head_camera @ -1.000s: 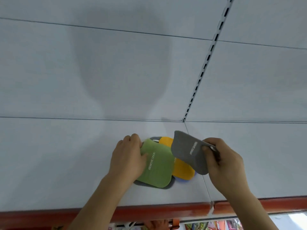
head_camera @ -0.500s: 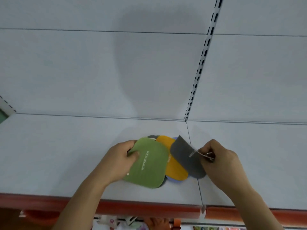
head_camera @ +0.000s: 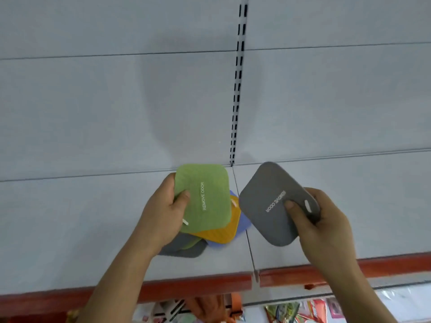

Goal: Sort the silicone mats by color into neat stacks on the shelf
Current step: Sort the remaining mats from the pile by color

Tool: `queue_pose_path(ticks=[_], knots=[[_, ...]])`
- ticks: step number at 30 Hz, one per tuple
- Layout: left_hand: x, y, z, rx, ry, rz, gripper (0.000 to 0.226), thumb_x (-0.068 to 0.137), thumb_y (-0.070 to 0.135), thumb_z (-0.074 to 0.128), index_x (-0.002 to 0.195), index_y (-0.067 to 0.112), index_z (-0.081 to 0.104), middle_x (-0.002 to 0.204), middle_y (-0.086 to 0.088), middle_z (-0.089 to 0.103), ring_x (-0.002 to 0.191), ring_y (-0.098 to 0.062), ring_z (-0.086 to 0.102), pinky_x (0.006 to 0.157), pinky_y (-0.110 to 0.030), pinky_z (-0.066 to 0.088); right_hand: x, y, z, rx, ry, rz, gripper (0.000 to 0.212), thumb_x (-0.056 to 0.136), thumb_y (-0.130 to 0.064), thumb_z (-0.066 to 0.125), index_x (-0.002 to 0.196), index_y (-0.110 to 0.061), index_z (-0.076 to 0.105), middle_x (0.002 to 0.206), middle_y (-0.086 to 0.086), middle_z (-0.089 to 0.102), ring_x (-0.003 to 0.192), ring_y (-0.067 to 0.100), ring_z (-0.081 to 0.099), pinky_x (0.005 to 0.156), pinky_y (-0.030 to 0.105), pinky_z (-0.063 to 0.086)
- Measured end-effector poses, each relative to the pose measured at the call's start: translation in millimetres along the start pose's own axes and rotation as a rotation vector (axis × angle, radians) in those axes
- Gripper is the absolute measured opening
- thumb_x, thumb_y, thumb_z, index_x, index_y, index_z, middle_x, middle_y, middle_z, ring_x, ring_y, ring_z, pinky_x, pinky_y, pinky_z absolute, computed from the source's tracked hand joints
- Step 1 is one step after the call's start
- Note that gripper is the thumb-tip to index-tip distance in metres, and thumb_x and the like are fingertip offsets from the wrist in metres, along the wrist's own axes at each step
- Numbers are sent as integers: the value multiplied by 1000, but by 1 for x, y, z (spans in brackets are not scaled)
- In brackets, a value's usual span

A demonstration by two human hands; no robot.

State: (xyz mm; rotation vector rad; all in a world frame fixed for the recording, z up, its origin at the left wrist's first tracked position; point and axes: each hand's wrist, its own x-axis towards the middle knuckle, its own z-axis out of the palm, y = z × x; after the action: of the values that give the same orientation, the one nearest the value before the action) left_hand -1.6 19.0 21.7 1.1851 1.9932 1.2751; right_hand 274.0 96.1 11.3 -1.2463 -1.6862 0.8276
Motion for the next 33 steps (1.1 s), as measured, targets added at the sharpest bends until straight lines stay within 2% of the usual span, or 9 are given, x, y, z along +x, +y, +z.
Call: queue_pose_path(ticks=[4,7,10,15,19,22,25,29,33], knots=[[-5,13,26,-37,-139,43,35,101,10,58,122,38,60,116,17,72,109,-1,67,97,-37,52,-29,-5,-28,-5,90,62,29,96,-16,67,104,-43,65,91,-27,72,82,0,68,61,28,50],[-11,22,54,-95,-197,66,40,100,3,56,109,42,60,104,17,74,93,3,68,78,-26,51,-48,-8,-50,-53,156,62,31,96,-19,66,101,-49,61,90,-33,70,83,-4,67,56,17,51],[-21,37,83,-148,-288,78,36,103,7,56,116,40,61,99,17,75,89,2,71,66,-14,53,-61,-6,-75,-94,211,86,36,97,-18,67,101,-52,58,92,-36,69,85,-6,66,55,13,50],[-32,69,135,-118,-408,142,33,103,12,58,122,39,60,105,18,74,92,1,71,71,-25,57,-77,14,-122,-101,314,145,30,96,-22,68,100,-51,61,95,-35,69,88,-6,65,62,21,47],[-41,98,191,-78,-477,190,33,100,9,61,118,37,61,105,15,74,95,-6,71,77,-33,57,-84,40,-167,-83,387,173,31,95,-21,69,103,-50,63,94,-33,70,89,-6,66,62,15,48],[-50,126,241,-59,-526,211,32,100,11,62,114,40,61,102,15,74,94,-8,73,76,-36,60,-83,66,-210,-96,435,193,32,95,-23,69,104,-53,62,95,-34,70,91,-5,66,67,24,51],[-63,160,299,-48,-543,251,31,99,13,62,115,40,62,103,15,74,96,-9,73,81,-42,62,-79,94,-266,-88,471,200,29,95,-20,69,104,-47,65,93,-32,71,88,-5,66,65,16,49],[-85,206,379,-56,-561,308,29,101,18,62,117,42,60,105,18,73,98,-3,71,81,-33,59,-72,130,-346,-105,522,192,27,96,-19,68,105,-44,65,94,-27,72,89,1,68,66,28,52],[-101,239,443,-61,-566,313,30,101,16,61,120,39,60,106,18,72,99,-3,69,81,-30,57,-64,160,-413,-132,551,190,31,97,-17,67,104,-46,64,94,-26,71,88,1,67,66,30,52]])
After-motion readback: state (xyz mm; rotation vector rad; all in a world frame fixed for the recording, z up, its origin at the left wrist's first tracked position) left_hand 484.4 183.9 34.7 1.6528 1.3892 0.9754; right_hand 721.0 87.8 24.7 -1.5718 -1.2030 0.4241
